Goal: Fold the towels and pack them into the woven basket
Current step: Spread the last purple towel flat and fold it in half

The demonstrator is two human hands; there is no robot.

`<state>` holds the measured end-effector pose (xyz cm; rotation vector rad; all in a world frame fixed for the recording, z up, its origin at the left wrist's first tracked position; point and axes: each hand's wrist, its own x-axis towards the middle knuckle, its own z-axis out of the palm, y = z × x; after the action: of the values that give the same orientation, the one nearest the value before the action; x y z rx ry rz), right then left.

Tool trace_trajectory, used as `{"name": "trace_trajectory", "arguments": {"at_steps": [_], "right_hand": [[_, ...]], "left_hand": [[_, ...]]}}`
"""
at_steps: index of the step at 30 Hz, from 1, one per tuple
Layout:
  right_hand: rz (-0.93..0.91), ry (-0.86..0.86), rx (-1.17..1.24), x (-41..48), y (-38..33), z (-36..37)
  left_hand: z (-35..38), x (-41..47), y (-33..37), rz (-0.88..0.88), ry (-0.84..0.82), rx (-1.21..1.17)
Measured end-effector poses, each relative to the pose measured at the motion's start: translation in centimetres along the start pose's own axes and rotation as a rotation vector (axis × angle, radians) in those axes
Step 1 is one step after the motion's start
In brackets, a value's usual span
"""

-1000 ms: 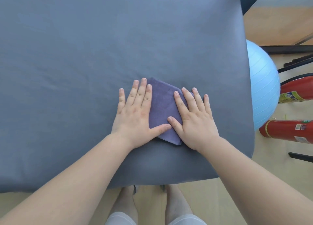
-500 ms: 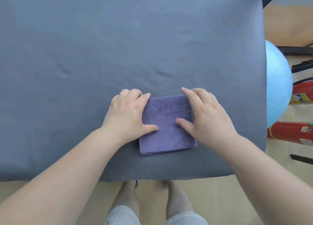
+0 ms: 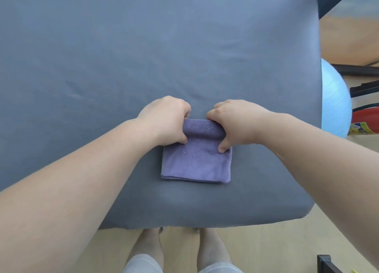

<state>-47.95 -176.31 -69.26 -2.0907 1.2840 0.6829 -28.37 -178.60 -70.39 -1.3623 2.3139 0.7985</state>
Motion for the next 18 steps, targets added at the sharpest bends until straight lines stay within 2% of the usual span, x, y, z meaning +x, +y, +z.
{"name": "trace_trajectory", "arguments": {"at_steps": [4,8,11,14,18], "right_hand": [[0.033,0.252,-0.046,0.6,0.9,-1.3],[0.145,0.575,0.040,0.7,0.8,-1.4],[0.146,0.646,0.093,0.5,-0.6,0.3],[0.117,0.717,0.072,-0.2,-1.7,2.3],[0.105,0.775,0.071,-1.8,-3.5,5.5]], "left_hand": [[-2.5,1.5,-0.5,0.076,0.207,0.106],[-3.6,2.0,-1.1,0.108,0.370,0.316],[-2.3,0.8,-1.1,0.203,0.488,0.382],[-0.2,-0.8,-1.3,0.239,0.592,0.328],[3.1,-3.6,-1.5,0.178,0.587,0.275]]}}
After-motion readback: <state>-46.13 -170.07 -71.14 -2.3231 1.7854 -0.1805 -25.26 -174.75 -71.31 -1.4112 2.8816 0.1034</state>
